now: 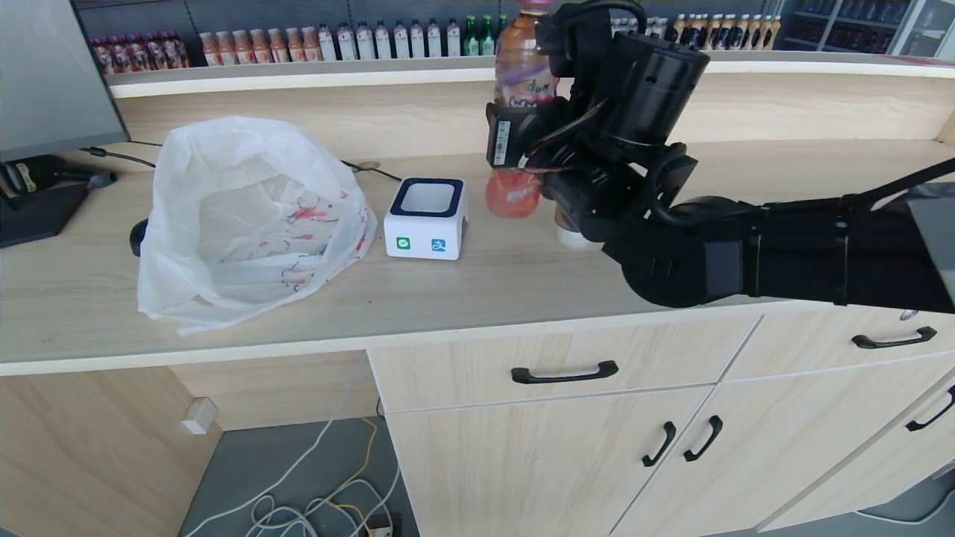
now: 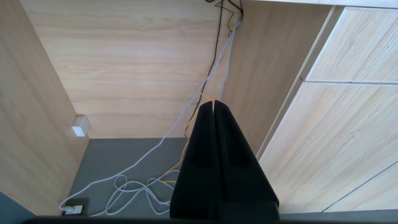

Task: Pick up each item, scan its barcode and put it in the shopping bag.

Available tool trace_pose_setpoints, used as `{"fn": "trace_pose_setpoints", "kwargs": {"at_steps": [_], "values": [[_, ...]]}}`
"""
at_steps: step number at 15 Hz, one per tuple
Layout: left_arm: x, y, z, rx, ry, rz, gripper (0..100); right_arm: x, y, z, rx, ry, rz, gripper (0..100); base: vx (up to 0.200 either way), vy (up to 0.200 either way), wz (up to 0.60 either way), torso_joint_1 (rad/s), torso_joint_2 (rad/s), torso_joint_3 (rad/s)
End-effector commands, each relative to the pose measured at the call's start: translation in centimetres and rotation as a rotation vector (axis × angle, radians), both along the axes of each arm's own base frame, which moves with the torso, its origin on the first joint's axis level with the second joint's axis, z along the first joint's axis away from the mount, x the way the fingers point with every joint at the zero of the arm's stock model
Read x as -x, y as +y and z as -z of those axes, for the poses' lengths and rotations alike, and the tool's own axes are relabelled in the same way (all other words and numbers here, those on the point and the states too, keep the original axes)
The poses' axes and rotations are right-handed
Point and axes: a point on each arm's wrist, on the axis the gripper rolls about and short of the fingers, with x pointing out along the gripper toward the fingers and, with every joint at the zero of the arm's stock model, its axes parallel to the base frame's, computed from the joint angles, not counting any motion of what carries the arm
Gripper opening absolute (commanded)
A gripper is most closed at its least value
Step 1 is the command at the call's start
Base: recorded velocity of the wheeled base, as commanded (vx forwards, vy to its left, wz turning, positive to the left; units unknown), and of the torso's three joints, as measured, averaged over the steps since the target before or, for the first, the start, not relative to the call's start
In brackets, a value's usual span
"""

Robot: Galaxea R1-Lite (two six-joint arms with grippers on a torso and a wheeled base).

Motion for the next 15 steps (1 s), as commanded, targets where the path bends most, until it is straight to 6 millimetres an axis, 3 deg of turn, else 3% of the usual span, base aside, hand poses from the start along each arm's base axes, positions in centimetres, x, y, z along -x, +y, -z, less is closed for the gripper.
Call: {"fn": "trace_pose_setpoints", "kwargs": {"at_steps": [1,7,14,15], "values": [[0.0,0.0,0.0,0.000,0.000,0.000,0,3.1,-1.9,-3.1,-0.033,-0.038,-0.012,0,0.000,0.000,0.00,0.000,0.00,0.000],[0.0,0.0,0.0,0.000,0.000,0.000,0,9.0,-6.7,-5.7,-0.048,-0.052,-0.022,0,0.000,0.000,0.00,0.000,0.00,0.000],[0.0,0.0,0.0,0.000,0.000,0.000,0,17.0,-13.8,-5.5,-0.107,-0.047,-0.062,0,0.000,0.000,0.00,0.000,0.00,0.000],[0.0,0.0,0.0,0.000,0.000,0.000,0,17.3,-14.1,-5.4,-0.112,-0.044,-0.062,0,0.000,0.000,0.00,0.000,0.00,0.000]]}}
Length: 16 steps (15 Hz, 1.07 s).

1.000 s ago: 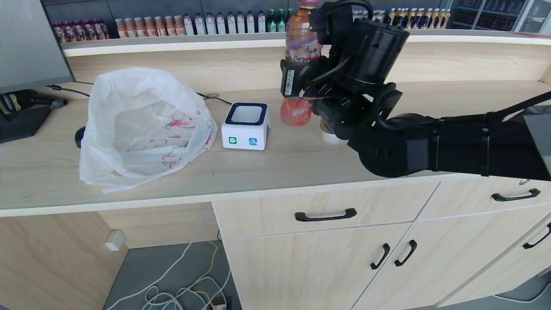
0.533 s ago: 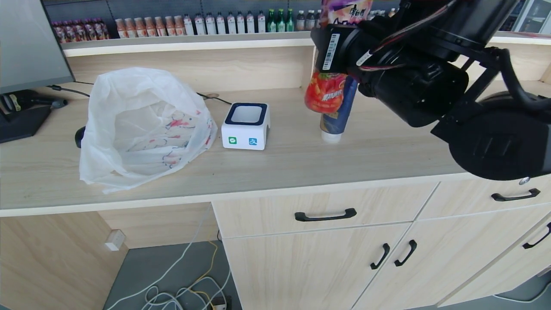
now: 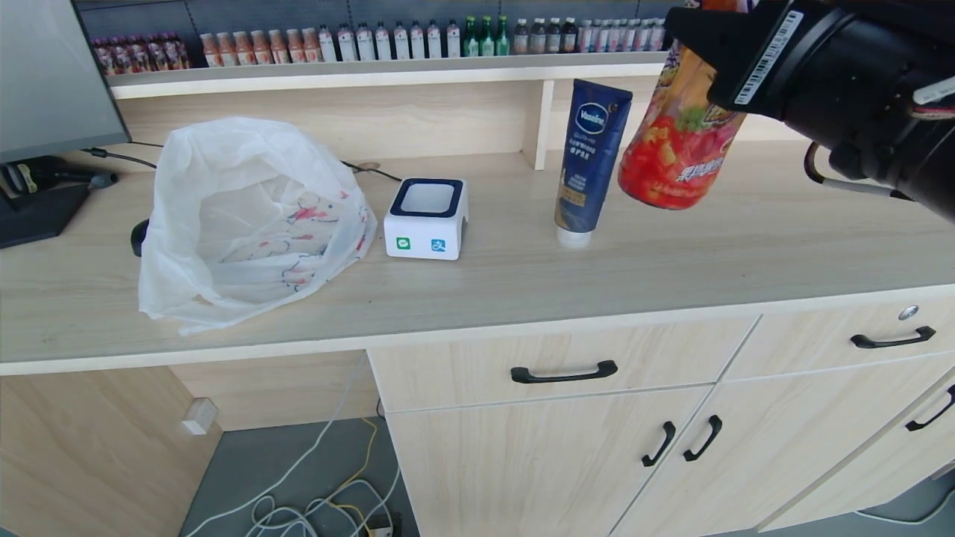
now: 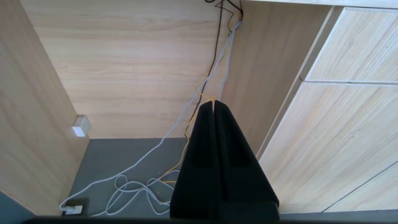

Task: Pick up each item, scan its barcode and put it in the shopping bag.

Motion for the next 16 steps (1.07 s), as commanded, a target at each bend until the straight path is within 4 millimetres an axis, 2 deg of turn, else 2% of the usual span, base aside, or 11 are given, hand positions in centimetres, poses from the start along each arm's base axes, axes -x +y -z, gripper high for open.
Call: {"fn": "trace_pose_setpoints", "kwargs": {"at_steps": [1,4,10,13,14,16], "values": [[0.0,0.0,0.0,0.001,0.000,0.000,0,4.7,-4.2,0.4,-0.066,-0.005,-0.016,0,0.000,0.000,0.00,0.000,0.00,0.000],[0.0,0.0,0.0,0.001,0.000,0.000,0,7.2,-5.9,2.3,-0.050,0.010,-0.056,0,0.000,0.000,0.00,0.000,0.00,0.000],[0.0,0.0,0.0,0.001,0.000,0.000,0,6.8,-5.4,3.3,-0.003,0.028,-0.120,0,0.000,0.000,0.00,0.000,0.00,0.000],[0.0,0.0,0.0,0.001,0.000,0.000,0,6.7,-5.3,6.1,0.085,0.087,-0.108,0,0.000,0.000,0.00,0.000,0.00,0.000],[0.0,0.0,0.0,0.001,0.000,0.000,0,6.9,-5.4,6.5,0.112,0.086,-0.100,0,0.000,0.000,0.00,0.000,0.00,0.000],[0.0,0.0,0.0,0.001,0.000,0.000,0,8.5,-6.1,8.4,0.298,0.044,-0.092,0,0.000,0.000,0.00,0.000,0.00,0.000]]}}
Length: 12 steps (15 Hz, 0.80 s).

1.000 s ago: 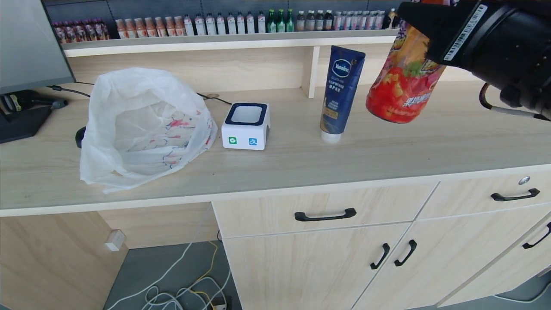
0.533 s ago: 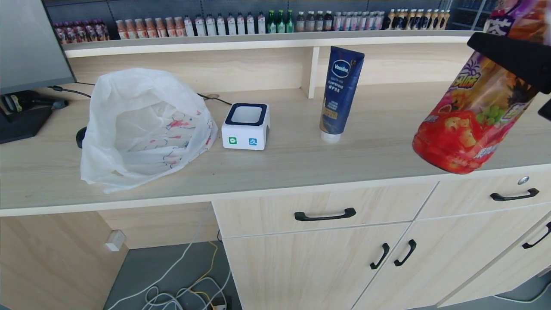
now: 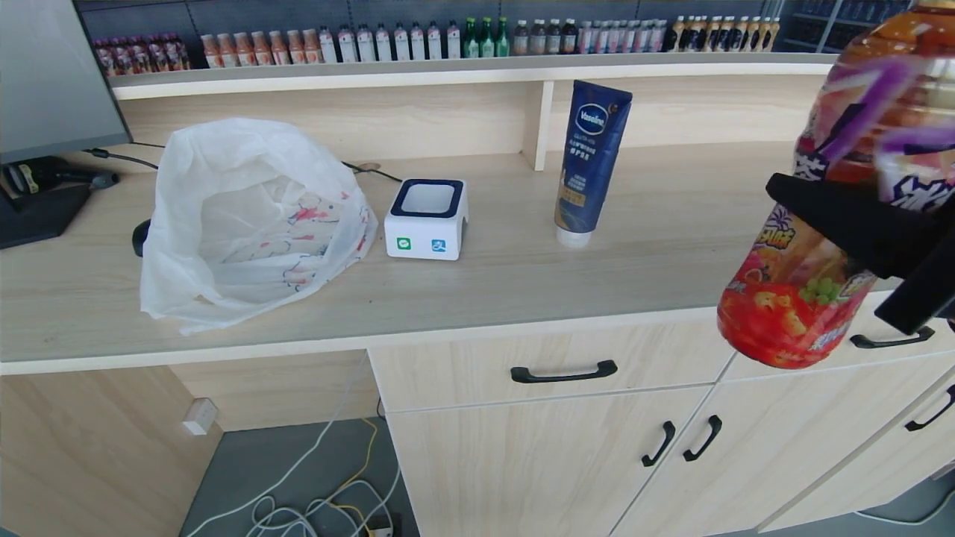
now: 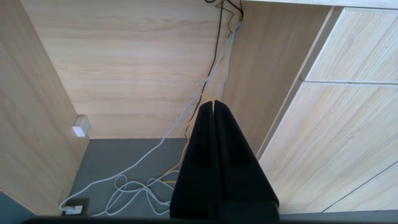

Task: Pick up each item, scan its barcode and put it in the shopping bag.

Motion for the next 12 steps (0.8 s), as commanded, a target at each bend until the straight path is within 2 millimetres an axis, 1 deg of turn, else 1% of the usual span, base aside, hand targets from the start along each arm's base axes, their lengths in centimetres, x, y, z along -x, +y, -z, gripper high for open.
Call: {"fn": "trace_pose_setpoints", "kwargs": {"at_steps": [1,3,5,7,8,9,10,11,12], "values": [[0.0,0.0,0.0,0.000,0.000,0.000,0,1.8,-0.5,2.3,0.132,-0.012,-0.028,0,0.000,0.000,0.00,0.000,0.00,0.000],[0.0,0.0,0.0,0.000,0.000,0.000,0,2.8,-0.4,2.2,0.179,-0.052,-0.026,0,0.000,0.000,0.00,0.000,0.00,0.000],[0.0,0.0,0.0,0.000,0.000,0.000,0,3.6,0.5,2.4,0.271,-0.084,-0.035,0,0.000,0.000,0.00,0.000,0.00,0.000],[0.0,0.0,0.0,0.000,0.000,0.000,0,4.1,2.8,3.1,0.346,-0.063,-0.032,0,0.000,0.000,0.00,0.000,0.00,0.000],[0.0,0.0,0.0,0.000,0.000,0.000,0,4.8,4.2,3.4,0.382,-0.061,-0.067,0,0.000,0.000,0.00,0.000,0.00,0.000],[0.0,0.0,0.0,0.000,0.000,0.000,0,5.1,4.8,3.6,0.396,-0.061,-0.083,0,0.000,0.000,0.00,0.000,0.00,0.000],[0.0,0.0,0.0,0.000,0.000,0.000,0,5.6,6.0,4.2,0.410,-0.051,-0.103,0,0.000,0.000,0.00,0.000,0.00,0.000],[0.0,0.0,0.0,0.000,0.000,0.000,0,5.6,6.1,4.2,0.393,-0.055,-0.100,0,0.000,0.000,0.00,0.000,0.00,0.000],[0.0,0.0,0.0,0.000,0.000,0.000,0,5.5,6.6,4.2,0.393,-0.056,-0.108,0,0.000,0.000,0.00,0.000,0.00,0.000]]}}
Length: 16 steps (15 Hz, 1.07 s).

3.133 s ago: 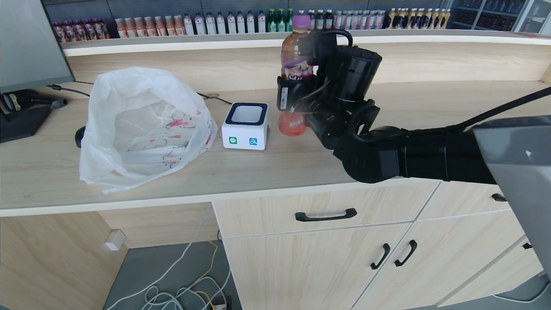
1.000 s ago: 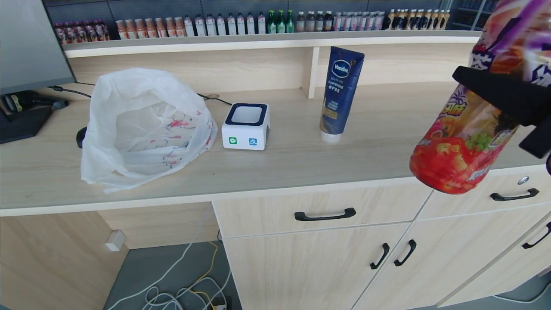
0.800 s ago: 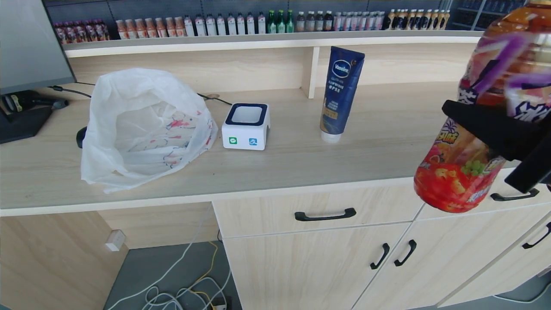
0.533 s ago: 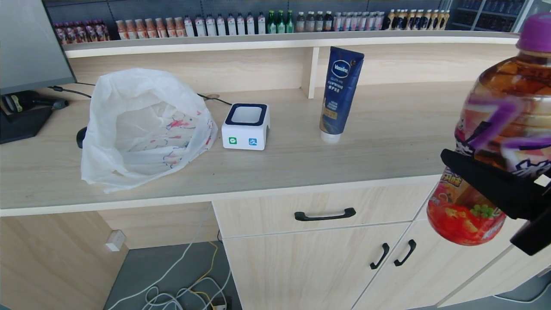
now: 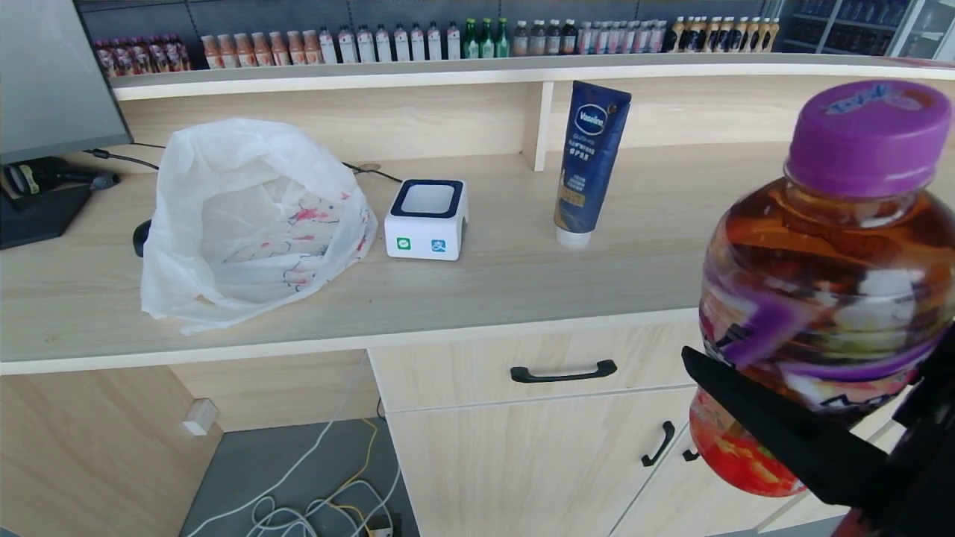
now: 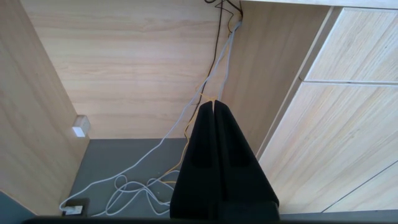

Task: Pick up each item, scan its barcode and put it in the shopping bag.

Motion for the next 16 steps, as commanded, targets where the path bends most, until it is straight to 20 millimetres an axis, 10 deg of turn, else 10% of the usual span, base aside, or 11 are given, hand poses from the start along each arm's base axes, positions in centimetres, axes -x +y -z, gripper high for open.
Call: {"fn": "trace_pose_setpoints", "kwargs": {"at_steps": [1,16], "values": [[0.0,0.0,0.0,0.001,0.000,0.000,0,0.1,2.5,1.0,0.053,0.018,-0.042,0,0.000,0.000,0.00,0.000,0.00,0.000],[0.0,0.0,0.0,0.001,0.000,0.000,0,1.1,7.2,2.7,0.166,-0.180,-0.138,0,0.000,0.000,0.00,0.000,0.00,0.000]]}}
